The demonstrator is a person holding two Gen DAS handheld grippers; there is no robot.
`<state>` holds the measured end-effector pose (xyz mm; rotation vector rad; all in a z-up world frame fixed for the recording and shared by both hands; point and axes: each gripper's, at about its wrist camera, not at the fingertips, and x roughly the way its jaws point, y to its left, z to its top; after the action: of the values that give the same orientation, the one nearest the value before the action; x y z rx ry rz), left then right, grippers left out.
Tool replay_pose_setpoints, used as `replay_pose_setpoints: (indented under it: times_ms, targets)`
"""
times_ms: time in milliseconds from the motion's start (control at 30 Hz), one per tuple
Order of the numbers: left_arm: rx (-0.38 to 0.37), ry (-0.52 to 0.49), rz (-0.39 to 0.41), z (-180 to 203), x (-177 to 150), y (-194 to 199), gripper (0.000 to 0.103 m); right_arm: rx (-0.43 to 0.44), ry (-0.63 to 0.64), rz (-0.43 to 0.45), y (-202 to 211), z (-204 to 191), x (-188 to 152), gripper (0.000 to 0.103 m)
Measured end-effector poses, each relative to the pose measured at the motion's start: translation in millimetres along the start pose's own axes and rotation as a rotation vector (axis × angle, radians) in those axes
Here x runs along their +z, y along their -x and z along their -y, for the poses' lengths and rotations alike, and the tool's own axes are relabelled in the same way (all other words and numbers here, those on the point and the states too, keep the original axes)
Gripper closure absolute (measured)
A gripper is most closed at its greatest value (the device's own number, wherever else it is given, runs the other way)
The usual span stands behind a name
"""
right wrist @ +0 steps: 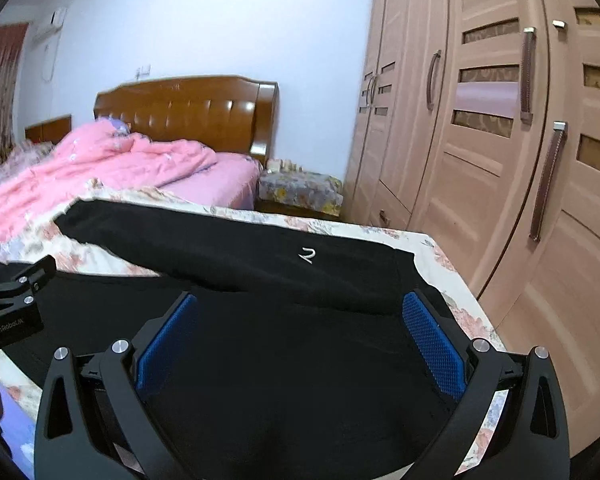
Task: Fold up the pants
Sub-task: 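Position both grippers open over the waistband of the black sweatpants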
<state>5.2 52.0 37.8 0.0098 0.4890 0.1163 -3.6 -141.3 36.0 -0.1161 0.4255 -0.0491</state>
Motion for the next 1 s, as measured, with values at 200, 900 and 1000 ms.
replay_pose_setpoints:
  times_ms: [200,900,1000]
  targets:
    - [0.060,-0.093,0.008,16,-9,3,0.001,0.014,-0.009,-0.047,-4,5,-15,0.004]
    - [0.023,-0.067,-0.025,21,-17,-7,0.001,0.072,0.056,-0.022,6,2,-17,0.004]
    - [0.039,-0.118,-0.039,25,-29,-3,0.001,0.044,0.116,-0.046,7,-3,-29,0.004]
